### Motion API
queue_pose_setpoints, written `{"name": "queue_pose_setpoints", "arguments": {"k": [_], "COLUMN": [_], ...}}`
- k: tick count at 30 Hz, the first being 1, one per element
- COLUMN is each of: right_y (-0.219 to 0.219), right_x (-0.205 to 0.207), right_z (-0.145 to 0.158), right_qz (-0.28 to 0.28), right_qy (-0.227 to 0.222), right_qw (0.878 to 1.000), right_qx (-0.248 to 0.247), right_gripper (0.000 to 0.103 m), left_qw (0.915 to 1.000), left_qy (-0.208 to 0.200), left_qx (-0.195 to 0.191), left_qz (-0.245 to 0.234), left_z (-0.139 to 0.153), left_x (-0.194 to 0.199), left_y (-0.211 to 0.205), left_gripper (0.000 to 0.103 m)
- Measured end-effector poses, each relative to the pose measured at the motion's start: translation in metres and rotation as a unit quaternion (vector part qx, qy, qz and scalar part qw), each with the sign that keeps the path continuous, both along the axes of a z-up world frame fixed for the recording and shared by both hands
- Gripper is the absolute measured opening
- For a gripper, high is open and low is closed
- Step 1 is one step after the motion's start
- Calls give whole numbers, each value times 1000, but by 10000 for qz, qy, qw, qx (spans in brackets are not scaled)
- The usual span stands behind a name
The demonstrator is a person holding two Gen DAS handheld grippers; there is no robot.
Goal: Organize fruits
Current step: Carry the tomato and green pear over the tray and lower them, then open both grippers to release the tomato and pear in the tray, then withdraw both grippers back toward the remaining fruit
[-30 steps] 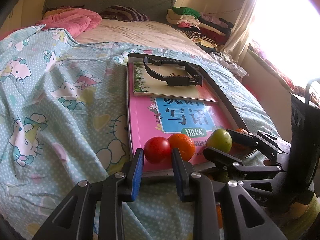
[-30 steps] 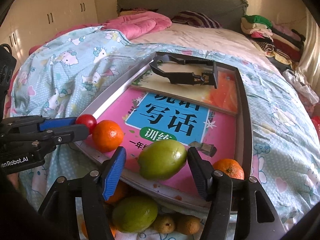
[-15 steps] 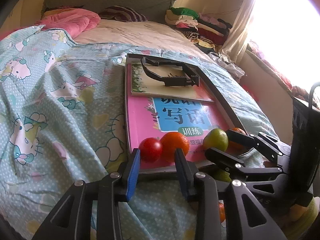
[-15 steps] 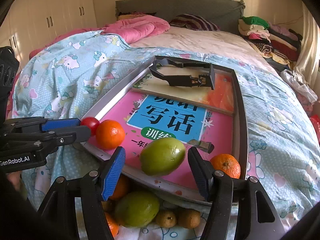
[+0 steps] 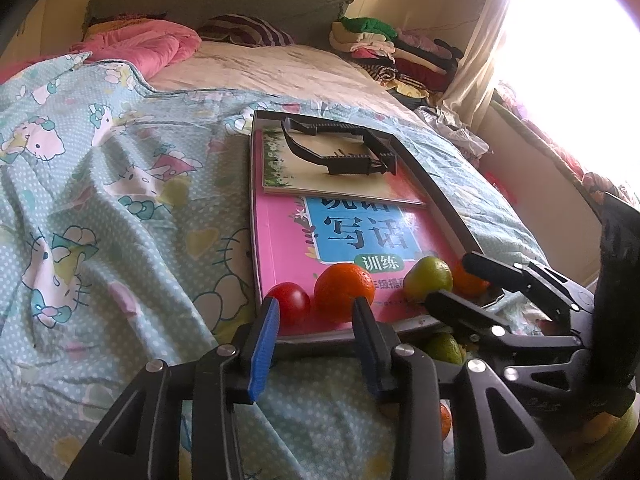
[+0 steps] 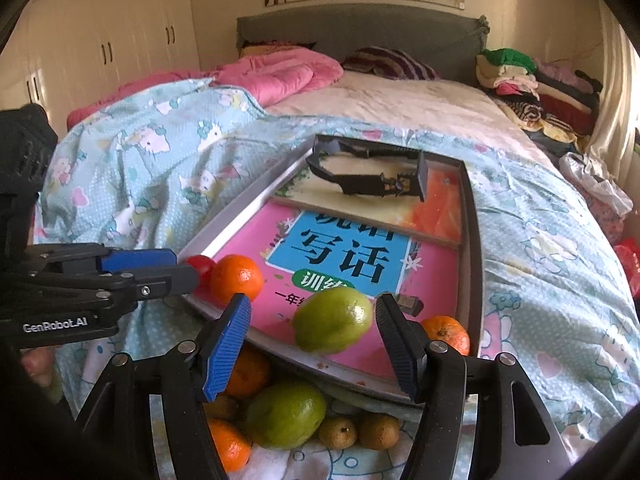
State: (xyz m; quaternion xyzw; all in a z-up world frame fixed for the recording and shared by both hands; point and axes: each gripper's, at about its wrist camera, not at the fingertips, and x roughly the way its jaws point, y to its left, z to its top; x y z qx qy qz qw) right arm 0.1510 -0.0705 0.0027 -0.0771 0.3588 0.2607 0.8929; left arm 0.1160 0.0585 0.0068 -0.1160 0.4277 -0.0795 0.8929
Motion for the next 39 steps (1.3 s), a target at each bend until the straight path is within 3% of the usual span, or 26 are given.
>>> {"name": "queue_pose_setpoints", "arguments": {"k": [3,5,14,21,39], "right_y": [-6,-10,-27,-46,-67], "right_x": [-6,-10,-32,-46,-80], "right_z": [5,9,24,34,18], "right_qz": [-100,-141,-336,-518,-660], "right_qy": [-81,-112,-395,-500,-219], "right_qw": [9999,9998,9986,9973,9976], "right_qx": [59,107,102,143,79], "right_gripper": [72,72,74,75,76], "left_qw": [10000,9999,9997,9991,9972], "left_qy": [-34,-54,-110,-261,-120], "left_qx": [32,130,103,309,450], "left_qz": [8,78,179,150,-579], "left_z": [2,4,11,23,10], "left_x": [-3,-4,-12,-25,-58], "left_y": [-1,0,5,-1,-48], "left_gripper": [42,60,63,65,65]}}
